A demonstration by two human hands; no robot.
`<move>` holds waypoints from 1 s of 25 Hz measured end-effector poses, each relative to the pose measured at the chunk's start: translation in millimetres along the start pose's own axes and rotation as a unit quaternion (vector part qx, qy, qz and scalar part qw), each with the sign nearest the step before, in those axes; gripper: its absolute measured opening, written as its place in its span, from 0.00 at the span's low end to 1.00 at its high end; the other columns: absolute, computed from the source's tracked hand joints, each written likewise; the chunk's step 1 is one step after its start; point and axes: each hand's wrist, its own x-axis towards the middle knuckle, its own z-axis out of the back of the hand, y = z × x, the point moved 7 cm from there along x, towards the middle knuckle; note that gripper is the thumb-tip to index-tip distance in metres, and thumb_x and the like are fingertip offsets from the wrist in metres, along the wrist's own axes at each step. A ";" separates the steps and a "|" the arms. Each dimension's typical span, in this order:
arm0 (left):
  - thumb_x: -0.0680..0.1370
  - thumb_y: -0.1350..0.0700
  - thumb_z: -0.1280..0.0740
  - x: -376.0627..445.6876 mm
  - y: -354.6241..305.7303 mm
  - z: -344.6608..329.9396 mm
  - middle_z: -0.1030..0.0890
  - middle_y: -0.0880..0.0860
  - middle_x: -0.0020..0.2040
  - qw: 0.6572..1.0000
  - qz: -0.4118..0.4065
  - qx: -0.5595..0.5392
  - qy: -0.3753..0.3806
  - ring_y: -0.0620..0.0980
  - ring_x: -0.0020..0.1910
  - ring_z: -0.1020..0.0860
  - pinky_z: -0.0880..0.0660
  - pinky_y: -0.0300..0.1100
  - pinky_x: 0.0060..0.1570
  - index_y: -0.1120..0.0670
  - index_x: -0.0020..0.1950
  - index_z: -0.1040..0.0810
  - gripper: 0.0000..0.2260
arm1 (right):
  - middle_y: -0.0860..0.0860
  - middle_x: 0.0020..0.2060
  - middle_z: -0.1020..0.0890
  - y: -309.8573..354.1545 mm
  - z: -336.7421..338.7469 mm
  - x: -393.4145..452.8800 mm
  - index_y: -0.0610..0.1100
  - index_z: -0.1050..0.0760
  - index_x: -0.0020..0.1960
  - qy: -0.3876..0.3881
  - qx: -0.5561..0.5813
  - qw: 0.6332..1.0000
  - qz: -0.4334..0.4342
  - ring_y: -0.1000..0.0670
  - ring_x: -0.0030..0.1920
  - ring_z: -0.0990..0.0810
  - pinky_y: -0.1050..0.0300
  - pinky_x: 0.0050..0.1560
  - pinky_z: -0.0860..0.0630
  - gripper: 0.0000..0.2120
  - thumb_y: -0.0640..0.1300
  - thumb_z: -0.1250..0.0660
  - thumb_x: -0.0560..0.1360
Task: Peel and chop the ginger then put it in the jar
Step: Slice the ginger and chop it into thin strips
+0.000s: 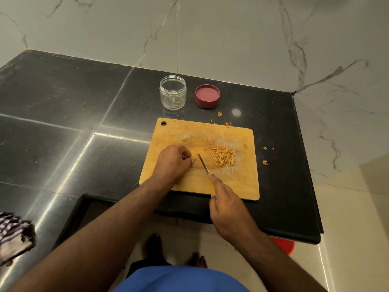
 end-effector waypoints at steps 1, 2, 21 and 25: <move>0.76 0.54 0.27 0.5 0.0 -0.3 0.16 0.48 0.48 1.000 0.001 0.001 0.001 0.44 0.45 0.22 0.29 0.35 0.41 0.53 0.54 0.16 0.07 | 0.50 0.67 0.28 1.0 -1.8 2.8 0.49 0.45 0.79 0.005 -0.001 1.000 0.001 0.54 0.59 0.26 0.61 0.59 0.28 0.25 0.42 0.46 0.83; 0.76 0.55 0.27 0.8 -0.5 -0.6 0.16 0.48 0.48 1.000 0.001 0.000 0.002 0.43 0.45 0.22 0.29 0.35 0.40 0.53 0.53 0.15 0.07 | 0.49 0.67 0.28 1.9 -3.4 5.6 0.49 0.45 0.79 0.011 -0.005 1.000 0.003 0.53 0.60 0.26 0.58 0.60 0.28 0.25 0.42 0.46 0.83; 0.75 0.55 0.28 2.0 -7.5 -1.1 0.18 0.47 0.43 1.000 -0.004 -0.002 0.019 0.42 0.40 0.23 0.31 0.34 0.35 0.52 0.49 0.16 0.04 | 0.49 0.58 0.26 3.9 -9.8 16.0 0.51 0.46 0.79 0.032 -0.049 0.998 0.000 0.49 0.47 0.24 0.48 0.48 0.24 0.25 0.43 0.47 0.83; 0.75 0.55 0.28 1.9 -8.7 -0.8 0.19 0.47 0.44 1.000 -0.001 0.005 0.016 0.43 0.42 0.24 0.31 0.35 0.35 0.51 0.48 0.17 0.03 | 0.49 0.63 0.27 0.6 -6.1 16.9 0.51 0.45 0.79 0.028 -0.023 0.999 -0.008 0.49 0.55 0.24 0.48 0.56 0.24 0.25 0.43 0.47 0.83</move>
